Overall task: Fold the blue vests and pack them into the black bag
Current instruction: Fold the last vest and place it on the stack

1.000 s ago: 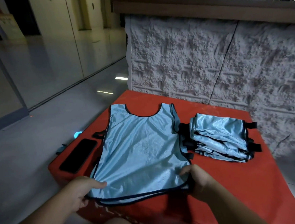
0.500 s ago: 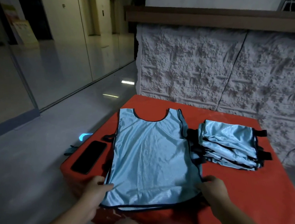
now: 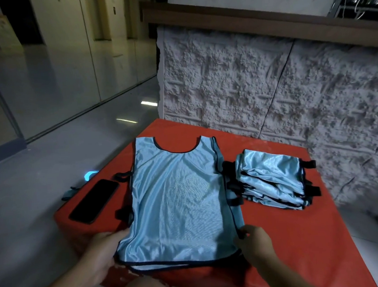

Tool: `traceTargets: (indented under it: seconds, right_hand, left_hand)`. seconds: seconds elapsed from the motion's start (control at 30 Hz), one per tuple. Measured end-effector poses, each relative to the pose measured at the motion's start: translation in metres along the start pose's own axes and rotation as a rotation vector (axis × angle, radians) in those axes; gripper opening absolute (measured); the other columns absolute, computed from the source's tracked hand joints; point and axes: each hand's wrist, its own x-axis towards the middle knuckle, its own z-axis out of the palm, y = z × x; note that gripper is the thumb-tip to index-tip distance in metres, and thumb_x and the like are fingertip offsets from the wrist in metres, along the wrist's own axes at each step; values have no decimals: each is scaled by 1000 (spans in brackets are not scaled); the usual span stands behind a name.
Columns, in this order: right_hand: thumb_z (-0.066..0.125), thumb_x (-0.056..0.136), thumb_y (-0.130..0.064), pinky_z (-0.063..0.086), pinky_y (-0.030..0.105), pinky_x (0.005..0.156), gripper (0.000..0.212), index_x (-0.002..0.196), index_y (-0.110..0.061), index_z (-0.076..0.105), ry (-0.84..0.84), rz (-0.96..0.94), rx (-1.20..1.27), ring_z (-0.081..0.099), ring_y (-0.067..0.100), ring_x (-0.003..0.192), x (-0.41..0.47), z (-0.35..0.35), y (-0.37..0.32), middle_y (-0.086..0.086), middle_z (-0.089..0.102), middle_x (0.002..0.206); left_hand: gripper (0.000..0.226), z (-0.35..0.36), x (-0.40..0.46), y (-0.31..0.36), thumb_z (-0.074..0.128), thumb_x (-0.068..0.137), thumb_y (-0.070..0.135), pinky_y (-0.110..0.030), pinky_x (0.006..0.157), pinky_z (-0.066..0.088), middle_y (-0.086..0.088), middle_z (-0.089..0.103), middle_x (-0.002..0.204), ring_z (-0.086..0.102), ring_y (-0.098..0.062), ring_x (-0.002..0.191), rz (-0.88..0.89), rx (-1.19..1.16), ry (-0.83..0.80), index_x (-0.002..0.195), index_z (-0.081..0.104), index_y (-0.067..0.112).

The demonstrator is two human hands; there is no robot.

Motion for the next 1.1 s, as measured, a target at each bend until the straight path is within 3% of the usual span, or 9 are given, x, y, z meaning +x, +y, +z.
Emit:
traceTargets:
  seconds: [0.07, 0.17, 0.3, 0.43, 0.57, 0.67, 0.8, 0.97, 1.1]
  right_hand:
    - [75, 72, -14, 42, 26, 51, 16, 59, -19, 67, -38, 24, 11, 60, 17, 54, 2, 5, 1, -4, 59, 50]
    - [73, 69, 1, 36, 26, 45, 6, 63, 1, 70, -101, 96, 251, 51, 19, 42, 3, 7, -3, 6, 55, 49]
    - [73, 76, 0, 31, 25, 46, 2, 77, 1, 72, -264, 197, 530, 56, 23, 48, 1, -2, -15, 18, 64, 62]
    - [72, 78, -8, 30, 23, 46, 14, 87, 3, 70, -151, 273, 653, 54, 23, 47, 3, -10, -19, 15, 62, 59]
    - [68, 78, -2, 33, 28, 47, 16, 82, 13, 68, -22, 264, 694, 54, 25, 43, -1, -19, -21, 18, 60, 55]
    - [72, 65, -6, 43, 36, 54, 26, 80, 15, 68, 55, 302, 728, 58, 29, 52, -1, -21, -15, 18, 61, 57]
    - [67, 74, -2, 48, 35, 54, 11, 77, 8, 65, 22, 381, 744, 60, 32, 53, -1, -21, -8, 20, 61, 58]
    - [63, 76, -2, 36, 25, 42, 8, 74, 2, 57, 32, 433, 759, 42, 22, 41, 1, -23, -5, 13, 47, 53]
    - [68, 73, -1, 33, 24, 41, 11, 72, 7, 59, 31, 430, 706, 41, 22, 37, 3, -23, -4, 15, 47, 51]
  left_hand:
    - [19, -4, 0, 1, 74, 88, 12, -53, 86, 56, -26, 75, 94, 74, -42, 89, 20, -8, 0, 96, 76, -5]
    - [17, -11, 3, -1, 76, 84, 5, -64, 95, 53, -28, 74, 95, 73, -45, 90, 46, -14, 22, 95, 76, -8]
    - [20, -18, 4, 2, 77, 82, 5, -63, 98, 51, -25, 75, 100, 73, -43, 95, 41, -40, -5, 99, 77, -5]
    - [23, -19, 0, 5, 71, 85, 4, -54, 96, 54, -24, 75, 105, 73, -41, 98, 21, -118, -18, 107, 75, -3]
    - [24, -17, -4, 3, 68, 87, 6, -47, 87, 57, -21, 75, 107, 72, -40, 100, -17, -180, -29, 109, 75, -1]
    - [26, -19, -1, -2, 74, 83, 7, -50, 88, 58, -21, 76, 106, 74, -39, 97, -12, -155, 9, 108, 76, 0]
    - [25, -18, -1, -8, 80, 78, 2, -47, 82, 58, -23, 76, 93, 74, -40, 89, 1, -66, 80, 100, 74, -7]
    - [19, -17, -2, -9, 78, 78, -6, -42, 76, 58, -27, 75, 88, 73, -43, 88, -3, -49, 124, 93, 70, -16]
    - [20, -22, 3, -11, 78, 78, -7, -43, 75, 56, -28, 74, 90, 72, -45, 88, -16, -5, 149, 95, 69, -14]
